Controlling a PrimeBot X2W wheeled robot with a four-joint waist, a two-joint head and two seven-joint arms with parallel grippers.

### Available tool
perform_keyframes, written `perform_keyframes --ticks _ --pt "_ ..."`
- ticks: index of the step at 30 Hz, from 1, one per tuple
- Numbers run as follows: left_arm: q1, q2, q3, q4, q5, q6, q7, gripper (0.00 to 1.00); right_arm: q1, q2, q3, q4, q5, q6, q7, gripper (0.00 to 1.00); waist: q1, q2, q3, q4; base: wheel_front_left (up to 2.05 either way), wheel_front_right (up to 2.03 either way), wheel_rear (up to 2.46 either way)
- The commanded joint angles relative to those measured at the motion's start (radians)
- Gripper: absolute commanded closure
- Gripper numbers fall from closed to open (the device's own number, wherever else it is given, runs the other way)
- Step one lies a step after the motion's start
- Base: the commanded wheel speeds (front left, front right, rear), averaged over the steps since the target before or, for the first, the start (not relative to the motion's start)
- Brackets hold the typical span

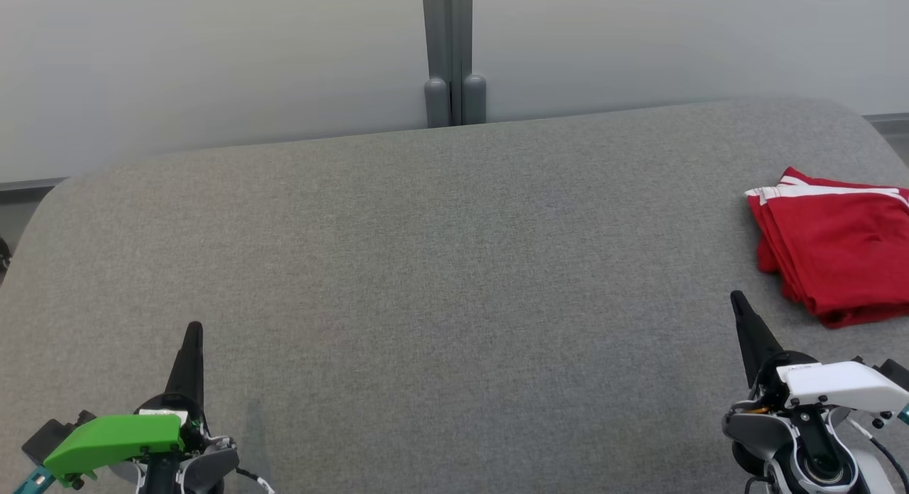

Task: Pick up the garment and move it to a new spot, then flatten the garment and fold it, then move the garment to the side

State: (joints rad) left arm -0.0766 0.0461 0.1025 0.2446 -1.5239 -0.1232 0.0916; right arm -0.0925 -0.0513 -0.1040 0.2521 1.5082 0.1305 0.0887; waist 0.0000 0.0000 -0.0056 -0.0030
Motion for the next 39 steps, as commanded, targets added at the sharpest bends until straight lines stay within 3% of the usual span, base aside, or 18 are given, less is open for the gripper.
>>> perform_keyframes --ticks 1,13,39 --pt "-0.025 0.007 0.007 0.0 -0.023 -0.007 0.006 1.0 -0.015 0.0 -0.004 -0.008 0.023 0.0 0.009 1.0 0.0 0.0 0.001 0.0 0.0 0.0 0.0" --pt "-0.044 0.007 0.014 0.002 -0.094 -0.011 0.026 1.0 -0.02 0.001 -0.013 -0.01 0.109 0.0 0.029 1.0 0.0 0.0 0.009 0.003 0.0 0.0 0.0" --pt "-0.04 0.007 0.014 0.002 -0.091 -0.01 0.026 1.0 -0.019 0.001 -0.012 -0.01 0.107 0.0 0.029 1.0 0.0 0.0 0.009 0.003 0.0 0.0 0.0"
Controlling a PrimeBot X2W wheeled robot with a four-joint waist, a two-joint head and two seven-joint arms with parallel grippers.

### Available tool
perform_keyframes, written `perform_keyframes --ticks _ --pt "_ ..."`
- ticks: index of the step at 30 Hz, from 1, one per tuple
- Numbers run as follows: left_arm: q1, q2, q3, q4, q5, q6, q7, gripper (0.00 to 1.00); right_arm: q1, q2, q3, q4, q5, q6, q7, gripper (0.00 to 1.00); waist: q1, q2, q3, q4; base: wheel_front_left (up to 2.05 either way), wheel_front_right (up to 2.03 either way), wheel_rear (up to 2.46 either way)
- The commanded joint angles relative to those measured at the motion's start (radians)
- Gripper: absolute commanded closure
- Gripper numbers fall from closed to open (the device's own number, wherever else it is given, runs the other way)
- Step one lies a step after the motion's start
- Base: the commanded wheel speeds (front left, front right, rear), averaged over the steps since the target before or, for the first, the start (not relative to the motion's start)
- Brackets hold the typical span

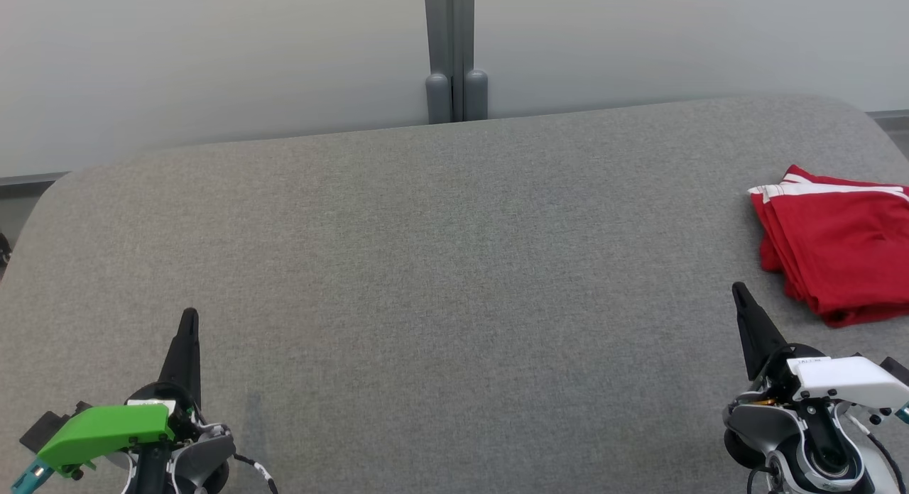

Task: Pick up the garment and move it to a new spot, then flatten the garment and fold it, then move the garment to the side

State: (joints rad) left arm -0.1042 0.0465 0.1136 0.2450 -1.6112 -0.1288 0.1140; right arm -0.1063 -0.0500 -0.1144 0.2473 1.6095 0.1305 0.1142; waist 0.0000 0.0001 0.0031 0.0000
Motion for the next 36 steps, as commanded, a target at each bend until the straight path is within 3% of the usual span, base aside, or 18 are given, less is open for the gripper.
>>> perform_keyframes --ticks 1,36 --pt "-0.012 0.007 0.003 0.001 -0.003 -0.004 0.004 1.0 -0.006 0.0 -0.002 -0.005 0.006 0.0 0.004 1.0 0.0 -0.0001 0.0 0.0 0.0 0.0 0.0" --pt "-0.012 0.007 0.002 0.001 -0.003 -0.004 0.004 1.0 -0.006 0.0 -0.002 -0.005 0.006 0.0 0.003 1.0 0.0 -0.0001 0.0 0.0 0.0 0.0 0.0"
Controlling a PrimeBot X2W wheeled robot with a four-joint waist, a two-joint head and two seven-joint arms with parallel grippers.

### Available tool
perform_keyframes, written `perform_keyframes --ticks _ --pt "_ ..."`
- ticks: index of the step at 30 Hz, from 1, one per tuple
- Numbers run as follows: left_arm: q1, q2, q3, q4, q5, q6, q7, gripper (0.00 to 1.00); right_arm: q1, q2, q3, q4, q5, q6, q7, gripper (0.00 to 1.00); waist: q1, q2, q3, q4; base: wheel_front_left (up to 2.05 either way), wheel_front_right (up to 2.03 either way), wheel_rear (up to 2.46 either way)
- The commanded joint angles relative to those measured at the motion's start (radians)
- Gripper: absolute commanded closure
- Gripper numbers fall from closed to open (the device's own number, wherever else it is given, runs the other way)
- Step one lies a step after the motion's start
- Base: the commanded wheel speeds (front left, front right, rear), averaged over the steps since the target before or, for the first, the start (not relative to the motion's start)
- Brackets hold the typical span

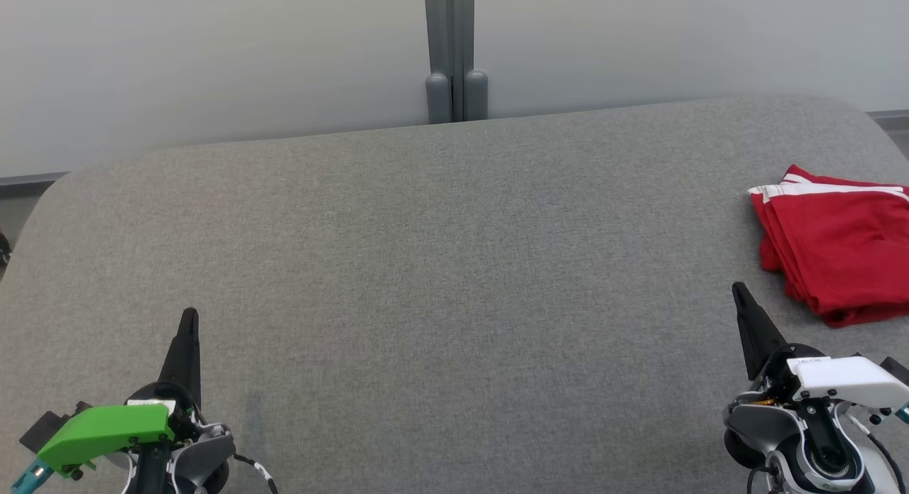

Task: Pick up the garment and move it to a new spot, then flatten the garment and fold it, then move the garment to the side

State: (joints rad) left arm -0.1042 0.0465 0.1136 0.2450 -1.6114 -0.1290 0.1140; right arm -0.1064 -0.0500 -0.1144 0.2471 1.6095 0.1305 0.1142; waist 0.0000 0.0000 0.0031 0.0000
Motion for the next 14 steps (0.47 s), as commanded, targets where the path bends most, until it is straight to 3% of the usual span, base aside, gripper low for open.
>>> perform_keyframes --ticks 1,14 --pt "-0.012 0.007 0.002 0.001 -0.003 -0.004 0.003 1.0 -0.005 0.0 -0.002 -0.005 0.006 0.0 0.003 1.0 0.0 0.0 0.0 0.0 0.0 0.0 0.0" --pt "-0.012 0.007 0.002 0.001 -0.003 -0.004 0.003 1.0 -0.005 0.0 -0.001 -0.005 0.006 0.0 0.003 1.0 0.0 0.0 0.0 0.0 0.0 0.0 0.0"
